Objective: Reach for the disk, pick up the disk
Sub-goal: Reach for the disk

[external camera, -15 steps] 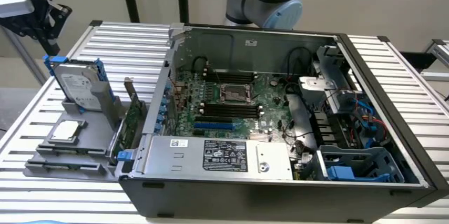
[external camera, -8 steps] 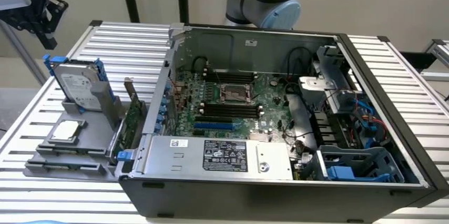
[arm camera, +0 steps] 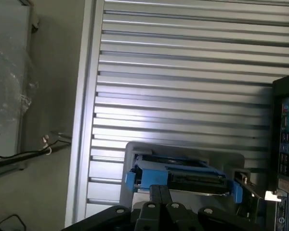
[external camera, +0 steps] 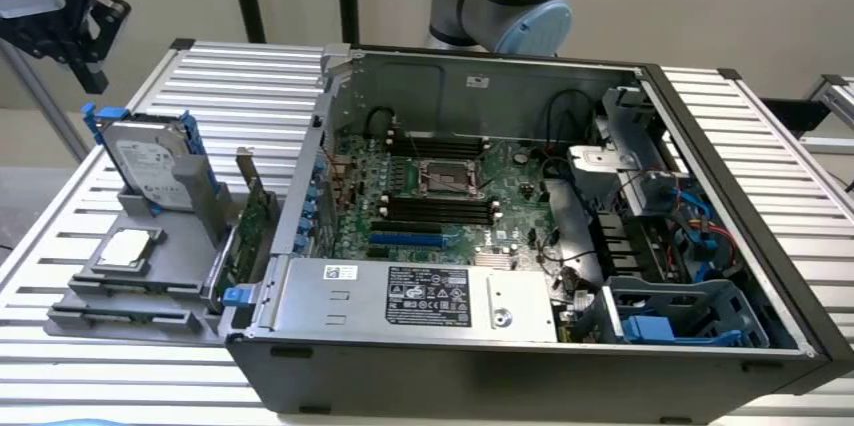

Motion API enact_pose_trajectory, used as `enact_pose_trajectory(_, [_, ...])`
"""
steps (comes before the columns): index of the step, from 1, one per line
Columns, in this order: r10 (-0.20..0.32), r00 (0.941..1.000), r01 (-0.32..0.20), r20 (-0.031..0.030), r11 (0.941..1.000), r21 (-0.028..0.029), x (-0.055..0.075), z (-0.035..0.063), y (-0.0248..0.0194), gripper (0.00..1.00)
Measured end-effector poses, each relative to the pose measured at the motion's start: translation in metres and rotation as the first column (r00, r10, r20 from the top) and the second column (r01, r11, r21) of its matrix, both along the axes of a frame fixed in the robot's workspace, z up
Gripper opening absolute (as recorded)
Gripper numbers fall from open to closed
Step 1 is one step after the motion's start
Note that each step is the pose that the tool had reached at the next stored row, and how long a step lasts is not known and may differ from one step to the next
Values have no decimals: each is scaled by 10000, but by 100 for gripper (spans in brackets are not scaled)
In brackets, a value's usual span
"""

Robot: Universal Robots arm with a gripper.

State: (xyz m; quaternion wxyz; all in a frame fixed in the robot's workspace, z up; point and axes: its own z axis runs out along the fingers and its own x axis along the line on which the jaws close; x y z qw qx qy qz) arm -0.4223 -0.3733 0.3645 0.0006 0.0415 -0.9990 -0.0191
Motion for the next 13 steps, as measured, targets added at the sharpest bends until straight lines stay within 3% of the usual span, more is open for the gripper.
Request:
enact_pose_trajectory(4, [730, 9973, -730, 0, 9973, 0, 1, 0, 0, 11])
enact_pose_trajectory(7, [1267, 9919, -1267, 4, 9919, -1, 0, 0, 0, 11])
enact_pose_trajectory(13, [2343, 9722, -2343, 54, 9722, 5, 1, 1, 0, 11])
